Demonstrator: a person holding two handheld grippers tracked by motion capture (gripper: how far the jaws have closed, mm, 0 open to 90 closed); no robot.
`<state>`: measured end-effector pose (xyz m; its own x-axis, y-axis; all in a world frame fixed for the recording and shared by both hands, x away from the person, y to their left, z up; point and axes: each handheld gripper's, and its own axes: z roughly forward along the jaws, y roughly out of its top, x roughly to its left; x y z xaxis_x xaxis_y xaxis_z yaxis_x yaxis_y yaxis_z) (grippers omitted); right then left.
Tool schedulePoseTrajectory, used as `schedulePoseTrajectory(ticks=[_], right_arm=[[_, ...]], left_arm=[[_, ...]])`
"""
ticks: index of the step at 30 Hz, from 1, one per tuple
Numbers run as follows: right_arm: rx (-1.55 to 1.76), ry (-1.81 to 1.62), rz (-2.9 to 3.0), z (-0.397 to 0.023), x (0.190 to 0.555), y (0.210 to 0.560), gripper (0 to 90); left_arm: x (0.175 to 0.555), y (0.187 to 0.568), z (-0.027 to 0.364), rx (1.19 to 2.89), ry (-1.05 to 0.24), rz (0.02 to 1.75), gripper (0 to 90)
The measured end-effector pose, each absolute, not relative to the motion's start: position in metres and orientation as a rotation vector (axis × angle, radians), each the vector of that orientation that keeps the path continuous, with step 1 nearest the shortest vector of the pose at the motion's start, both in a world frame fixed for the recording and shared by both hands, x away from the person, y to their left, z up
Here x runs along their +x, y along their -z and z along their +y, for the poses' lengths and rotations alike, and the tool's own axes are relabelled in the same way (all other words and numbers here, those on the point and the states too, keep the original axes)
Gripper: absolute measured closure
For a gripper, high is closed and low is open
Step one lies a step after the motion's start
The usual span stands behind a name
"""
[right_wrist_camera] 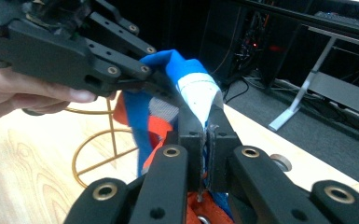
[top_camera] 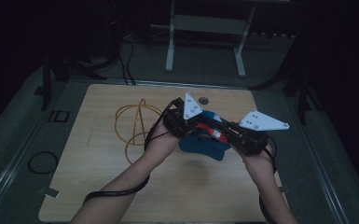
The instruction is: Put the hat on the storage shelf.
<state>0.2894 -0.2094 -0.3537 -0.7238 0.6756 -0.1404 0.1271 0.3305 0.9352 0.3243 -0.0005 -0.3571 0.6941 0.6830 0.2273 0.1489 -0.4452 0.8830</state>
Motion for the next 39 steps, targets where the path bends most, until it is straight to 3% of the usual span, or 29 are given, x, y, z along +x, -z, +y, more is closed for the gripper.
schedulePoseTrajectory(ticks=[7,18,29,39], right_arm=[[0.69,-1.408,2.077,-0.209,0.28,0.353,85.3],[0.607,-1.492,2.103,-0.214,0.258,0.351,61.4],[0.614,-1.461,2.088,-0.234,0.251,0.36,58.8],[0.609,-1.517,2.104,-0.236,0.244,0.373,58.8]], left_arm=[[0.319,0.35,0.0,1.931,-0.72,0.626,89.3],[0.314,0.347,0.014,1.893,-0.728,0.532,89.2],[0.313,0.349,0.04,1.857,-0.643,0.354,89.1],[0.305,0.345,0.049,1.779,-0.458,0.079,89.0]])
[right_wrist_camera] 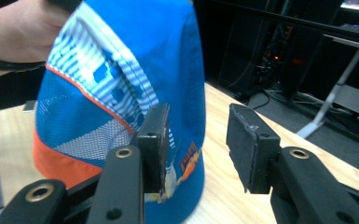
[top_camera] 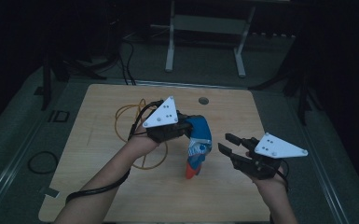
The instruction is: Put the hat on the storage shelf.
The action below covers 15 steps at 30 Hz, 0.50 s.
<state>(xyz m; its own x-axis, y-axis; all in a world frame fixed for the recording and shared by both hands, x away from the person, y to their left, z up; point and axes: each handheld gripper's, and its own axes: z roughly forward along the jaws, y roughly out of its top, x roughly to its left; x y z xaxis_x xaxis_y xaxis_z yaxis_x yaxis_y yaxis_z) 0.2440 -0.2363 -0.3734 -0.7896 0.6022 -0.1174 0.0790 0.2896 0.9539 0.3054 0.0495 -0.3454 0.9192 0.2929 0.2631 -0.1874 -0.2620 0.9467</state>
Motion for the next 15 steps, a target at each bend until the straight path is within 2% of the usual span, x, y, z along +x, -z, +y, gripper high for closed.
schedulePoseTrajectory(ticks=[4,10,15], right_arm=[[0.568,-1.55,2.12,-0.231,0.228,0.381,54.0],[0.542,-1.575,2.126,-0.23,0.221,0.386,53.6],[0.545,-1.576,2.152,-0.231,0.229,0.389,53.5]], left_arm=[[0.305,0.345,0.046,1.763,-0.402,0.055,89.0],[0.3,0.345,0.044,1.739,-0.35,0.01,89.0],[0.299,0.345,0.043,1.736,-0.338,-0.029,89.0]])
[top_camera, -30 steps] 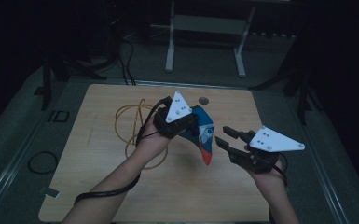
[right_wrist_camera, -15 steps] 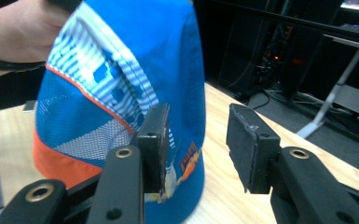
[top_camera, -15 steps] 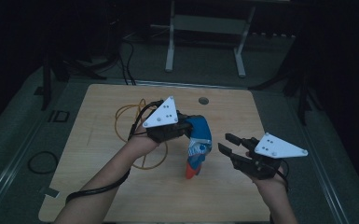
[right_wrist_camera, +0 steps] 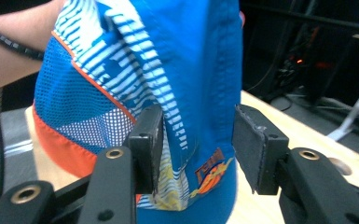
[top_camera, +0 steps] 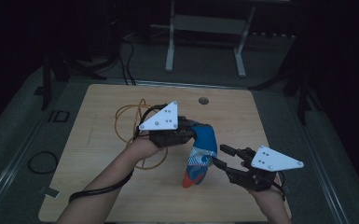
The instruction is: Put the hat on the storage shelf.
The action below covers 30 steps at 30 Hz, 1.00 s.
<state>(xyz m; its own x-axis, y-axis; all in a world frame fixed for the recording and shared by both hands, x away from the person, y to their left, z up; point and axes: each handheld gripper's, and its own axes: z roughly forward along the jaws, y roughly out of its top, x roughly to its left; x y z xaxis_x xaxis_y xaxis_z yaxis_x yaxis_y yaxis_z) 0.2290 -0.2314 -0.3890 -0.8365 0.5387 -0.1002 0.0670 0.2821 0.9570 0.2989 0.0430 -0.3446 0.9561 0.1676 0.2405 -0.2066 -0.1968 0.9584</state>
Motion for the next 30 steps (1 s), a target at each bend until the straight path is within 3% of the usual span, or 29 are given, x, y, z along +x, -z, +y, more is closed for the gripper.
schedulePoseTrajectory(ticks=[7,14,23,30], right_arm=[[0.558,-1.618,2.142,-0.236,0.231,0.389,54.8],[0.524,-1.613,2.141,-0.241,0.228,0.384,61.6],[0.532,-1.58,2.206,-0.226,0.239,0.399,60.0],[0.478,-1.576,2.209,-0.222,0.24,0.397,74.9]], left_arm=[[0.304,0.346,0.046,1.735,-0.339,0.005,89.0],[0.304,0.348,0.048,1.725,-0.333,0.013,89.0],[0.303,0.346,0.046,1.714,-0.278,-0.031,89.0],[0.306,0.35,0.048,1.692,-0.246,-0.017,89.0]])
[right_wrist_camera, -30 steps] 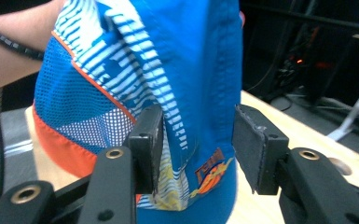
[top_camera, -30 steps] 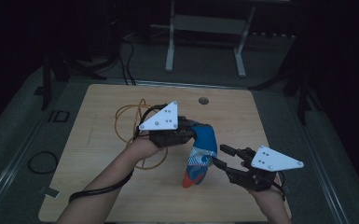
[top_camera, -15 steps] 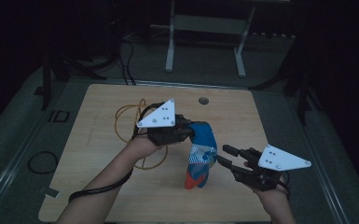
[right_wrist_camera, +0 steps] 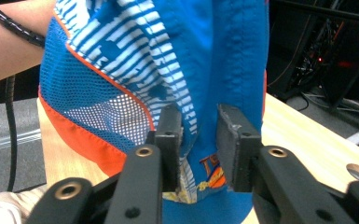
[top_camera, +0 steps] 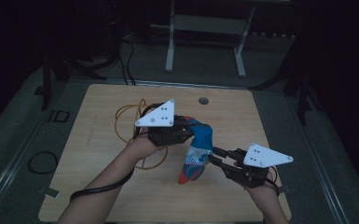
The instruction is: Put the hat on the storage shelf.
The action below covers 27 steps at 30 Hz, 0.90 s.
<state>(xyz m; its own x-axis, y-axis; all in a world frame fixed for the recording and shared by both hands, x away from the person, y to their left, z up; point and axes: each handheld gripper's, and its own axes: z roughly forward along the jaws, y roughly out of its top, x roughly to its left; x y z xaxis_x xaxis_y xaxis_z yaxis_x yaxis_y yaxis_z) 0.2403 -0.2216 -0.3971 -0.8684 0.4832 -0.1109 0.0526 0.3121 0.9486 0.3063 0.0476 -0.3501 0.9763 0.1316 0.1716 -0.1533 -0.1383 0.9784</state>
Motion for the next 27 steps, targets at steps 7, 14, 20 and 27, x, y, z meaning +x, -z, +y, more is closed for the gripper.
schedulePoseTrajectory(ticks=[7,14,20,27], right_arm=[[0.5,-1.559,2.204,-0.221,0.239,0.396,90.0],[0.541,-1.557,2.142,-0.228,0.239,0.39,90.0],[0.554,-1.568,2.086,-0.237,0.239,0.377,90.0],[0.569,-1.567,2.029,-0.24,0.242,0.361,90.0]], left_arm=[[0.309,0.353,0.05,1.718,-0.241,0.003,88.9],[0.316,0.358,0.062,1.73,-0.24,0.073,88.7],[0.314,0.36,0.067,1.781,-0.278,0.083,88.6],[0.309,0.362,0.067,1.826,-0.281,0.067,78.8]])
